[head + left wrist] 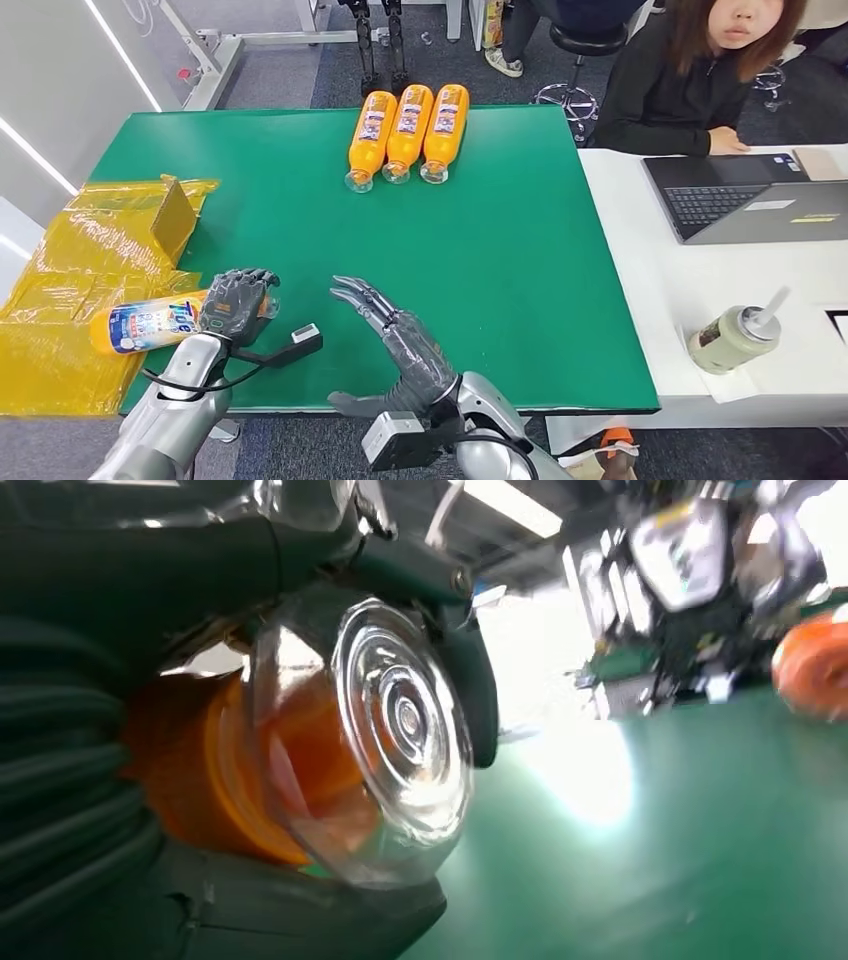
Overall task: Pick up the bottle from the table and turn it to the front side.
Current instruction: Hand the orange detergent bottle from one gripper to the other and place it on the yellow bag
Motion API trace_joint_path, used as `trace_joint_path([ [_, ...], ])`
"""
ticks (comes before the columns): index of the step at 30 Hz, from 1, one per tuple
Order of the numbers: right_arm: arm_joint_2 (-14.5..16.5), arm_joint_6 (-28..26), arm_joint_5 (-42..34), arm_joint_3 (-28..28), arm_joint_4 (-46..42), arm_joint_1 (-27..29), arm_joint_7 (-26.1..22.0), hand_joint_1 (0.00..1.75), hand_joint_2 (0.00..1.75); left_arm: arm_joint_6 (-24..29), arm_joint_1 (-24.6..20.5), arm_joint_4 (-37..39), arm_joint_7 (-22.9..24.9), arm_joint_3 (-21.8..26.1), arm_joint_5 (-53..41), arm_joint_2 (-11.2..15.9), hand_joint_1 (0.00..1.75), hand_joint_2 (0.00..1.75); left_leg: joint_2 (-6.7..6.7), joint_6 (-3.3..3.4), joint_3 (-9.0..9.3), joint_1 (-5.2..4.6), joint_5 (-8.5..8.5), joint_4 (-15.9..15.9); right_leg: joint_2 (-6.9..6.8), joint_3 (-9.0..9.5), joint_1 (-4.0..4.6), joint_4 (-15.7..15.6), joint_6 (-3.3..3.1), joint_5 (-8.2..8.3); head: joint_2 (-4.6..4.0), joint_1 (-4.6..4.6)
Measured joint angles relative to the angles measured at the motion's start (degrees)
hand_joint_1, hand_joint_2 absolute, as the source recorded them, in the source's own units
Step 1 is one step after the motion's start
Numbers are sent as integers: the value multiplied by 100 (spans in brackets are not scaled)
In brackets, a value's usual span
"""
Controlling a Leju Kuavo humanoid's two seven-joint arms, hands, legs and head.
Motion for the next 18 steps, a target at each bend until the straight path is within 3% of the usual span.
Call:
trace_joint_path([
  [1, -1, -5, 0, 0, -1, 5, 4, 0, 175, -14, -15, 72, 24, -43, -3, 14, 0, 175, -1, -1, -1, 0, 0, -1, -1, -2, 0, 1, -1, -1, 0, 1],
  [12, -33, 57, -93, 0, -1, 1, 2, 0, 175, 193, -33, 293, 80, -228, 28, 147, 0, 175, 0, -1, -6, -1, 0, -2, -1, -6, -1, 3, -5, -3, 0, 1],
  [18, -36, 86, -162, 0, 1, -22, 31, 0, 175, 582, 16, 298, -168, -209, 329, 144, 0, 175, -1, -2, -6, -1, 0, -2, -2, -6, -1, 4, -5, -3, 0, 1],
])
